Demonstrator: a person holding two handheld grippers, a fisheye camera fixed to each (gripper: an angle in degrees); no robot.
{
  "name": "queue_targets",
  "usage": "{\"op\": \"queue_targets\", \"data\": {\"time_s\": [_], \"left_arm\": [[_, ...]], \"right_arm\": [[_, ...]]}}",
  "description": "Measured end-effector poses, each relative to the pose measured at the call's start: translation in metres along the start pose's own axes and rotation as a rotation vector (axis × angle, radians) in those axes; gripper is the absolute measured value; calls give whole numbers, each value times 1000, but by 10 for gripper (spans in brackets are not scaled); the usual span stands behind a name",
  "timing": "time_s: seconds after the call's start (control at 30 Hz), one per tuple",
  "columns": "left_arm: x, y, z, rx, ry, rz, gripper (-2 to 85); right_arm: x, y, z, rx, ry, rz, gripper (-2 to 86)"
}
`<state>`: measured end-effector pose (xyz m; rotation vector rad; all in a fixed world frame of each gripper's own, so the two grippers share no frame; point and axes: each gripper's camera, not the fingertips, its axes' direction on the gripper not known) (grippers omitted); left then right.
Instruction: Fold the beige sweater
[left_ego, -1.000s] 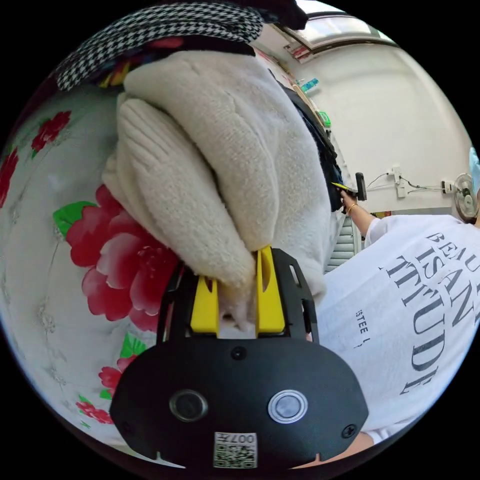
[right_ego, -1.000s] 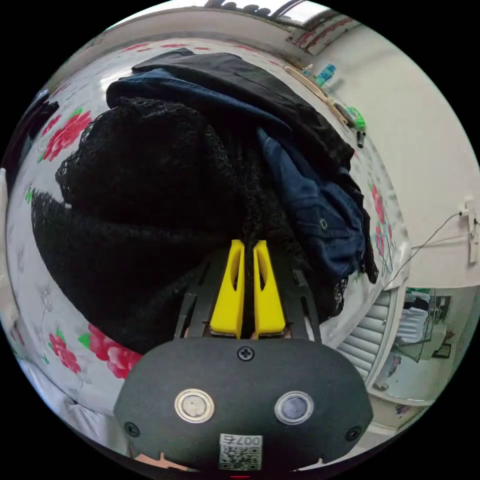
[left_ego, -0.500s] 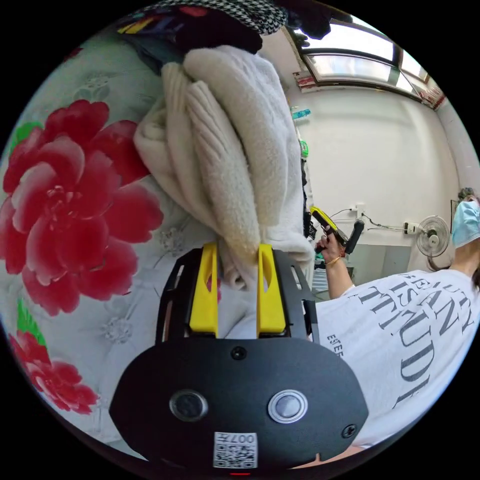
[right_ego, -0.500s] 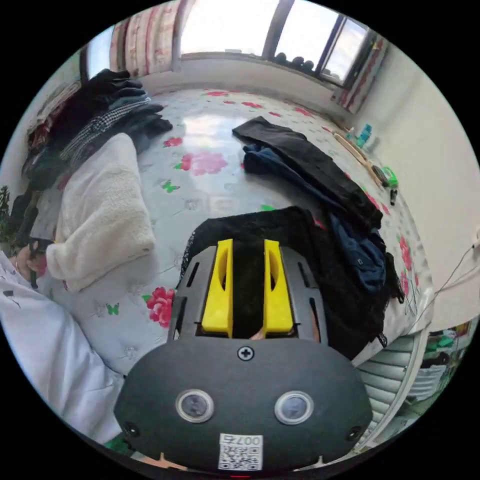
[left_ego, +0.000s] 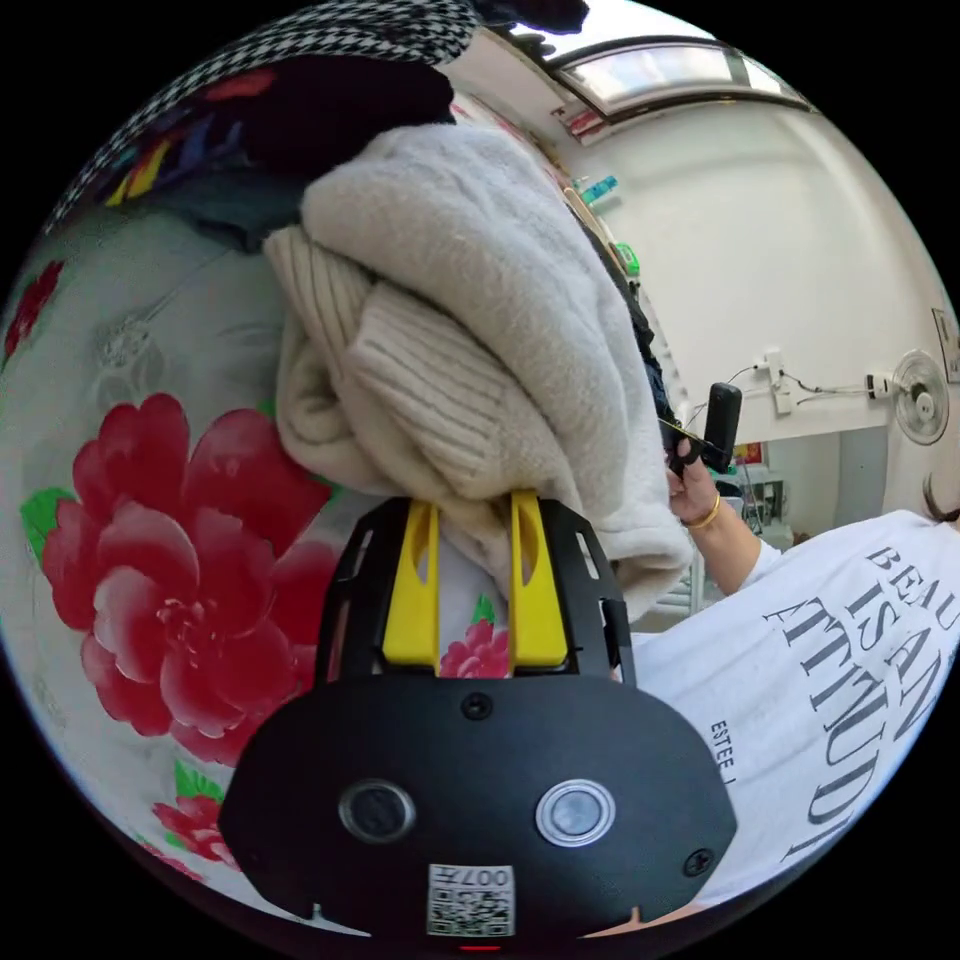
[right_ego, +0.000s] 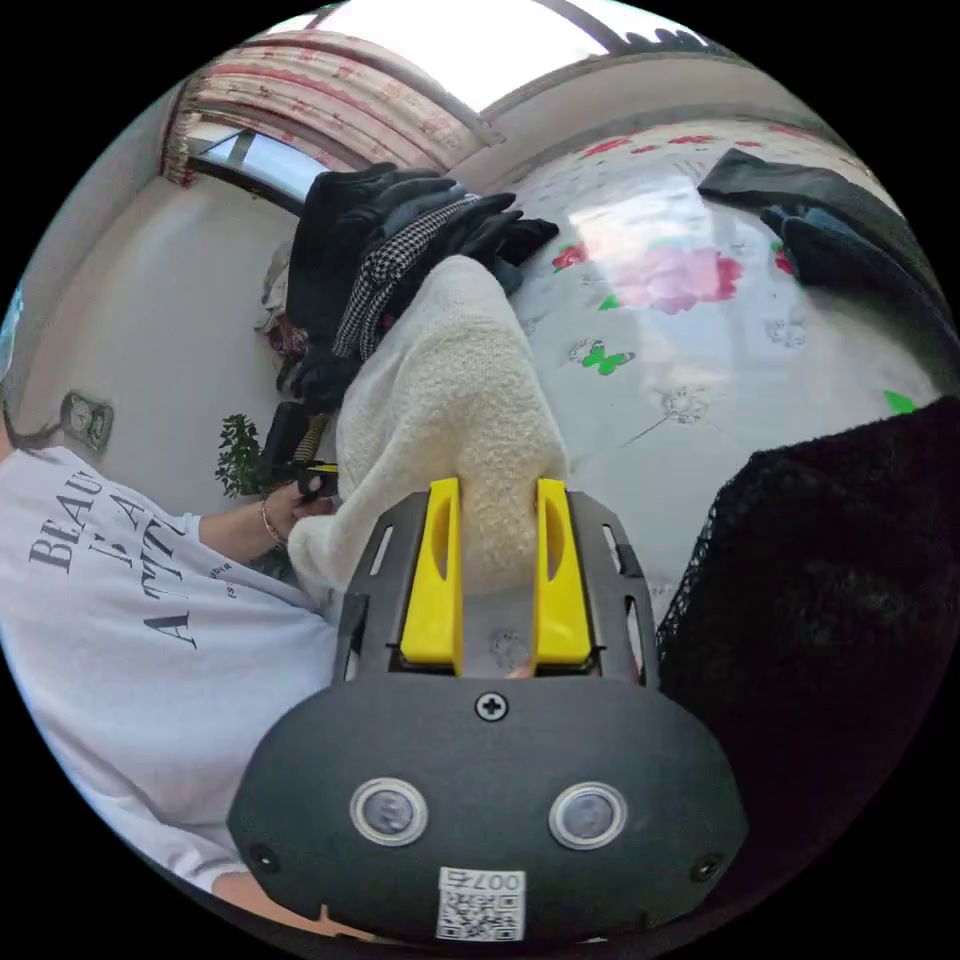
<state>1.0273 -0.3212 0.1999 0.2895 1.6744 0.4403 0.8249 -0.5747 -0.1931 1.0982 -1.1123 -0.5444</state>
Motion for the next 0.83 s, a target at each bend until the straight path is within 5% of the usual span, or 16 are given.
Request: {"op": "queue_targets", "data": {"time_s": [0.2, 0.4, 0.5, 0.67, 0.83], "left_arm": [[56, -51, 41, -84, -117, 193, 80], [97, -203, 68, 24, -399, 301, 63], [124, -262, 46, 162, -616, 275, 49], [166, -222, 10, 292, -563, 398, 61], [137, -101, 29, 80, -549, 330, 20]], "right_arm": [[3, 54, -56, 107, 55, 190, 77], [43, -98, -74, 302, 351, 182, 83], [71, -185, -95, 334, 312, 184, 90], [63, -209, -182, 460, 680, 64, 98], [144, -231, -217, 214, 916, 243, 91]]}}
